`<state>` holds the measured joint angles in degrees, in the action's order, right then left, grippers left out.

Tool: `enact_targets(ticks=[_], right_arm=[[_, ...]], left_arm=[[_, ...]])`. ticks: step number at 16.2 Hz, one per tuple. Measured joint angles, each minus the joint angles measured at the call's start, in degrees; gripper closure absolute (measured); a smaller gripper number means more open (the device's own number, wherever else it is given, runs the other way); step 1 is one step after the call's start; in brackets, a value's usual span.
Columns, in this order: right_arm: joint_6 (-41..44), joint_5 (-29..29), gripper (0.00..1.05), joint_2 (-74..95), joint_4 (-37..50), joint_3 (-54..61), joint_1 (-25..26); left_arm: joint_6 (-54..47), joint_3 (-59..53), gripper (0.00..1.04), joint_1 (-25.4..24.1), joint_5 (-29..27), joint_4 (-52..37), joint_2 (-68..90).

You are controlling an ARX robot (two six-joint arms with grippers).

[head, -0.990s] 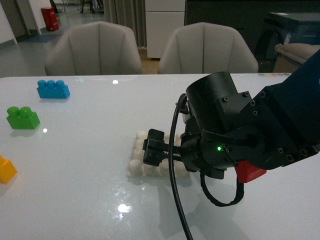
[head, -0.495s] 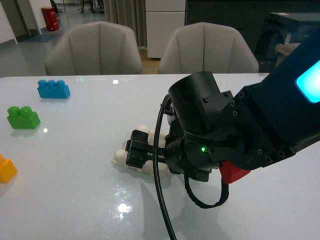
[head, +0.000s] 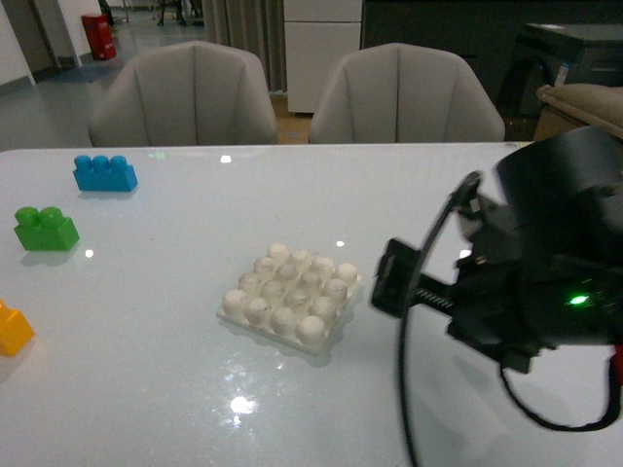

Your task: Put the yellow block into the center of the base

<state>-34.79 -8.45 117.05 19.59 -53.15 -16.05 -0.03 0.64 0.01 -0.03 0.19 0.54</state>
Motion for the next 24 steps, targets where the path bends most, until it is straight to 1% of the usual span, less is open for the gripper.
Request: enact_targets(ticks=[2, 4, 6, 7, 8, 9, 10, 11, 12, 13, 14, 16, 17, 18, 19, 20, 21, 24], right_arm=[[-0.6, 0.9, 0.06, -8.2, 2.5, 4.2, 7.1], [0.1, 1.9, 0.06, -17.9, 3.6, 8.4, 12.5], [3.1, 4.4, 0.07, -29.5, 5.3, 12.5, 14.2], [10.9, 9.2, 0.18, -36.0, 18.7, 18.3, 13.6], [18.6, 11.5, 0.29, -43.0, 23.5, 23.8, 12.5], [26.0, 13.4, 0.42, -52.1, 20.7, 30.2, 10.8], [29.7, 15.4, 0.53, -59.2, 16.8, 35.4, 8.8], [32.0, 18.3, 0.66, -67.1, 15.3, 41.4, 6.1], [33.1, 20.0, 0.79, -73.8, 16.5, 46.6, 4.0], [33.6, 19.0, 0.90, -77.5, 15.1, 48.8, 4.7], [34.0, 18.4, 1.03, -79.9, 13.2, 49.5, 6.5], [34.4, 16.1, 1.03, -84.2, 10.0, 50.5, 8.4], [34.4, 15.2, 1.03, -85.1, 13.1, 52.1, 9.5], [34.5, 13.4, 1.03, -86.5, 10.0, 52.6, 11.0], [34.6, 9.5, 1.03, -88.6, 8.0, 52.6, 15.4], [34.6, 9.4, 1.03, -91.5, 5.8, 52.6, 16.4], [34.6, 8.5, 1.03, -93.8, 4.2, 52.6, 16.3], [34.6, 8.6, 1.03, -98.6, -0.9, 52.6, 16.1]], left_arm=[[0.0, 0.0, 0.07, 0.0, 0.0, 0.0, 0.0], [0.0, 0.0, 0.07, 0.0, 0.0, 0.0, 0.0], [0.0, 0.0, 0.07, 0.0, 0.0, 0.0, 0.0], [0.0, 0.0, 0.07, 0.0, 0.0, 0.0, 0.0], [0.0, 0.0, 0.07, 0.0, 0.0, 0.0, 0.0], [0.0, 0.0, 0.07, 0.0, 0.0, 0.0, 0.0], [0.0, 0.0, 0.07, 0.0, 0.0, 0.0, 0.0], [0.0, 0.0, 0.07, 0.0, 0.0, 0.0, 0.0], [0.0, 0.0, 0.07, 0.0, 0.0, 0.0, 0.0], [0.0, 0.0, 0.07, 0.0, 0.0, 0.0, 0.0], [0.0, 0.0, 0.07, 0.0, 0.0, 0.0, 0.0], [0.0, 0.0, 0.07, 0.0, 0.0, 0.0, 0.0], [0.0, 0.0, 0.07, 0.0, 0.0, 0.0, 0.0], [0.0, 0.0, 0.07, 0.0, 0.0, 0.0, 0.0], [0.0, 0.0, 0.07, 0.0, 0.0, 0.0, 0.0], [0.0, 0.0, 0.07, 0.0, 0.0, 0.0, 0.0], [0.0, 0.0, 0.07, 0.0, 0.0, 0.0, 0.0], [0.0, 0.0, 0.07, 0.0, 0.0, 0.0, 0.0]])
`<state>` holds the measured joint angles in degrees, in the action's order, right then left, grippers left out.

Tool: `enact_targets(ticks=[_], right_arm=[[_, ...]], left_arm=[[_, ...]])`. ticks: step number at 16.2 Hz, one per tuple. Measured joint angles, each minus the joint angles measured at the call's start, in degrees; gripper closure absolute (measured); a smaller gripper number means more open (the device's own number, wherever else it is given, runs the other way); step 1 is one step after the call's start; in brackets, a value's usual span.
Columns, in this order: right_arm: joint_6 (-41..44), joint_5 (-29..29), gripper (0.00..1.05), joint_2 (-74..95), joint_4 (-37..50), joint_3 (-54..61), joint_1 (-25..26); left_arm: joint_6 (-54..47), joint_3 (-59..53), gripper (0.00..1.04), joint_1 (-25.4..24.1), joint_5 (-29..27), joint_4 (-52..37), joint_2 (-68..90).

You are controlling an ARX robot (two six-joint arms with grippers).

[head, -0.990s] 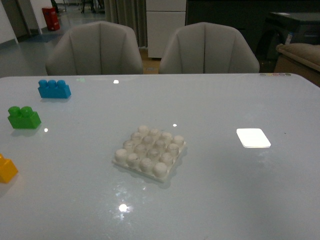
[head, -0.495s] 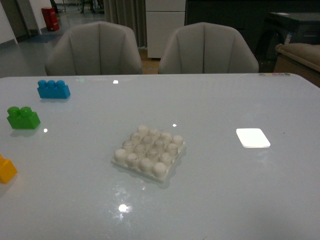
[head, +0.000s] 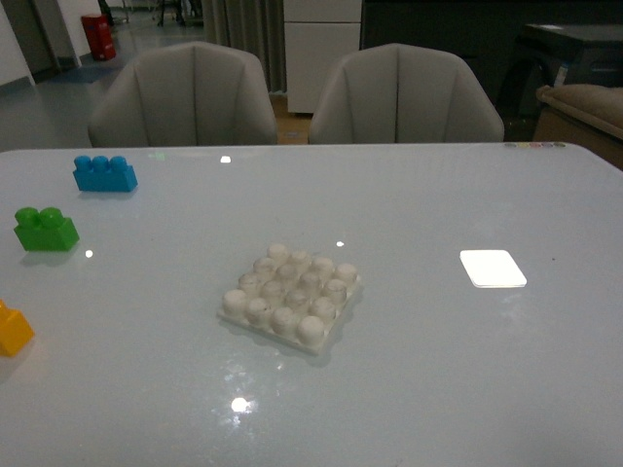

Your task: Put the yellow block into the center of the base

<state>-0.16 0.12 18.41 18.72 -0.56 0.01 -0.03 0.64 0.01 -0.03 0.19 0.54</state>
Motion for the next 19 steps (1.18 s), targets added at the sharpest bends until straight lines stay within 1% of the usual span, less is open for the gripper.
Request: enact_targets(ticks=[8, 9, 10, 11, 14, 18, 19], right_arm=[[0.0, 0.0, 1.03, -8.8, -8.9, 0.0, 0.0], [0.0, -0.1, 1.03, -13.6, -16.7, 0.0, 0.0], [0.0, -0.1, 1.03, -17.9, -18.8, 0.0, 0.0], [0.0, -0.2, 1.03, -18.1, -17.7, -0.1, 0.0], [0.0, -0.1, 1.03, -18.2, -19.2, 0.0, 0.0], [0.0, -0.1, 1.03, -18.2, -18.9, 0.0, 0.0], [0.0, -0.1, 0.96, -18.2, -18.9, 0.0, 0.0]], left_arm=[[0.0, 0.0, 0.07, 0.0, 0.0, 0.0, 0.0], [0.0, 0.0, 0.07, 0.0, 0.0, 0.0, 0.0], [0.0, 0.0, 0.07, 0.0, 0.0, 0.0, 0.0], [0.0, 0.0, 0.07, 0.0, 0.0, 0.0, 0.0], [0.0, 0.0, 0.07, 0.0, 0.0, 0.0, 0.0], [0.0, 0.0, 0.07, 0.0, 0.0, 0.0, 0.0], [0.0, 0.0, 0.07, 0.0, 0.0, 0.0, 0.0]])
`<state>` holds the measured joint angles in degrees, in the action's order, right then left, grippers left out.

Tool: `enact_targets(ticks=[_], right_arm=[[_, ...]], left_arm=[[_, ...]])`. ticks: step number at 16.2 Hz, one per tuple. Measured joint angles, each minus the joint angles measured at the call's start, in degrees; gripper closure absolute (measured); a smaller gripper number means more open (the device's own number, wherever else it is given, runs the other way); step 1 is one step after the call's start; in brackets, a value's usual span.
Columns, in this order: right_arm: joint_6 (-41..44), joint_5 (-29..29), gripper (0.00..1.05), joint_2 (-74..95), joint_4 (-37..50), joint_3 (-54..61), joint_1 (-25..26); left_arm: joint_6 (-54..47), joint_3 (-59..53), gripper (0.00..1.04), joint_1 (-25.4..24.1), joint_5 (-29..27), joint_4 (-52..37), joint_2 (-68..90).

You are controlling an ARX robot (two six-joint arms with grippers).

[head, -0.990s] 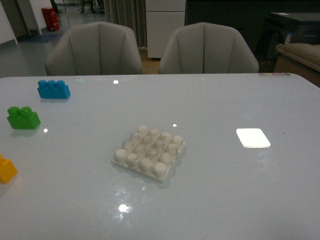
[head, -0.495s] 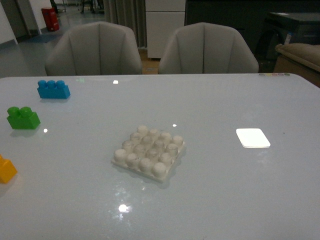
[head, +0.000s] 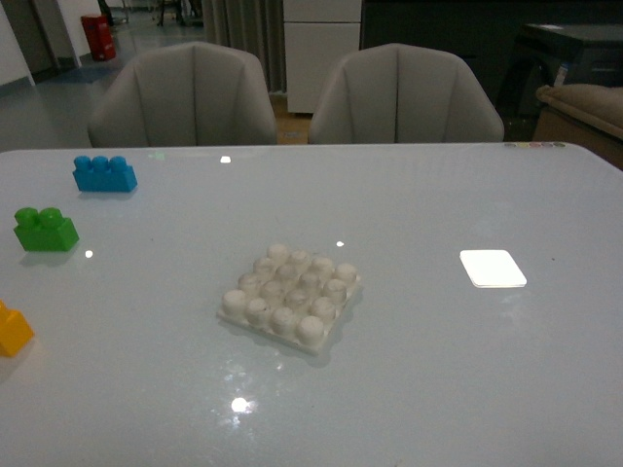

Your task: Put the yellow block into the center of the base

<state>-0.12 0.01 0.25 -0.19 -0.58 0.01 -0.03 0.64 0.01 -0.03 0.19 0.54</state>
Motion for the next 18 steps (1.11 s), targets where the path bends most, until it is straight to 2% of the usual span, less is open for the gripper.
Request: enact_targets(ticks=[4, 7, 18], right_arm=[[0.0, 0.0, 0.41, 0.0, 0.0, 0.0, 0.0], [0.0, 0.0, 0.05, 0.0, 0.0, 0.0, 0.0], [0.0, 0.0, 0.06, 0.0, 0.0, 0.0, 0.0]], left_arm=[[0.0, 0.0, 0.07, 0.0, 0.0, 0.0, 0.0], [0.0, 0.0, 0.07, 0.0, 0.0, 0.0, 0.0], [0.0, 0.0, 0.07, 0.0, 0.0, 0.0, 0.0]])
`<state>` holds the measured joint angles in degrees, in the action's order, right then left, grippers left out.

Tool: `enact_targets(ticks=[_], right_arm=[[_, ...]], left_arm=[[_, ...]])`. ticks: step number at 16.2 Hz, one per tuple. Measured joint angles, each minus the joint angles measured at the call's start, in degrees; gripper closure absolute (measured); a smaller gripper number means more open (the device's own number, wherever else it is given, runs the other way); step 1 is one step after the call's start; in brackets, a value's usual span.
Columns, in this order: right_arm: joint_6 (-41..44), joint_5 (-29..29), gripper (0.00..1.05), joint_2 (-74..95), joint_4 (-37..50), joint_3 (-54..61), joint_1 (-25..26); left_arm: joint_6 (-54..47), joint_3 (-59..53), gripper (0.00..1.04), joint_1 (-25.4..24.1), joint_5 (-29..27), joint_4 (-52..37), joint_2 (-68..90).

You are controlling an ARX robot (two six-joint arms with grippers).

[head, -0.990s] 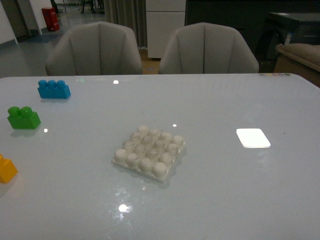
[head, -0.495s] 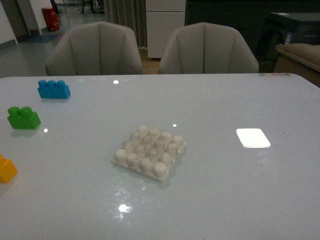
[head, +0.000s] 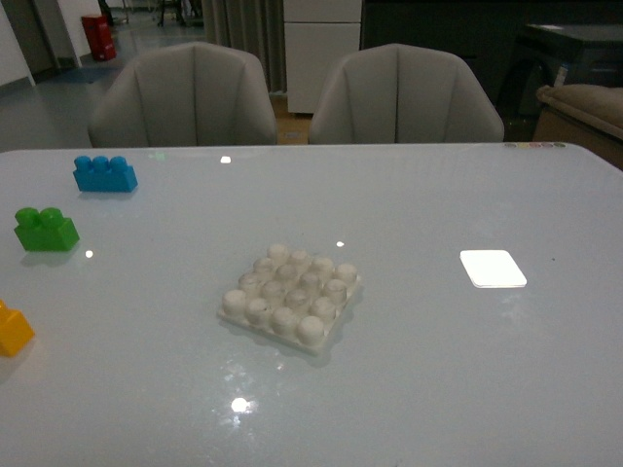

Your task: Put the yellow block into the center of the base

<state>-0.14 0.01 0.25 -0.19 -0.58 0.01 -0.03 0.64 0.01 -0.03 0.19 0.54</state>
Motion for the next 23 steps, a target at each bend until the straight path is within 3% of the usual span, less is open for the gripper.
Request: enact_targets(ticks=[10, 12, 13, 16, 18, 20, 23], right_arm=[[0.0, 0.0, 0.06, 0.0, 0.0, 0.0, 0.0], [0.0, 0.0, 0.06, 0.0, 0.0, 0.0, 0.0], [0.0, -0.1, 0.06, 0.0, 0.0, 0.0, 0.0], [0.0, 0.0, 0.06, 0.0, 0.0, 0.0, 0.0], [0.0, 0.0, 0.06, 0.0, 0.0, 0.0, 0.0], [0.0, 0.0, 0.06, 0.0, 0.0, 0.0, 0.0], [0.0, 0.0, 0.06, 0.0, 0.0, 0.0, 0.0]], left_arm=[[0.0, 0.0, 0.07, 0.0, 0.0, 0.0, 0.0], [4.6, 5.6, 0.07, 2.7, -8.1, 14.1, 7.1], [6.7, 8.4, 0.07, 1.2, -8.2, 17.6, 11.8], [7.0, 11.0, 0.07, -11.8, 1.8, 7.7, 20.9], [4.4, 13.9, 0.07, -16.8, 6.8, -1.8, 31.4], [0.5, 19.7, 0.07, -19.9, 12.0, -15.1, 48.6], [-3.1, 29.7, 0.07, -19.9, 13.0, -27.0, 72.1]])
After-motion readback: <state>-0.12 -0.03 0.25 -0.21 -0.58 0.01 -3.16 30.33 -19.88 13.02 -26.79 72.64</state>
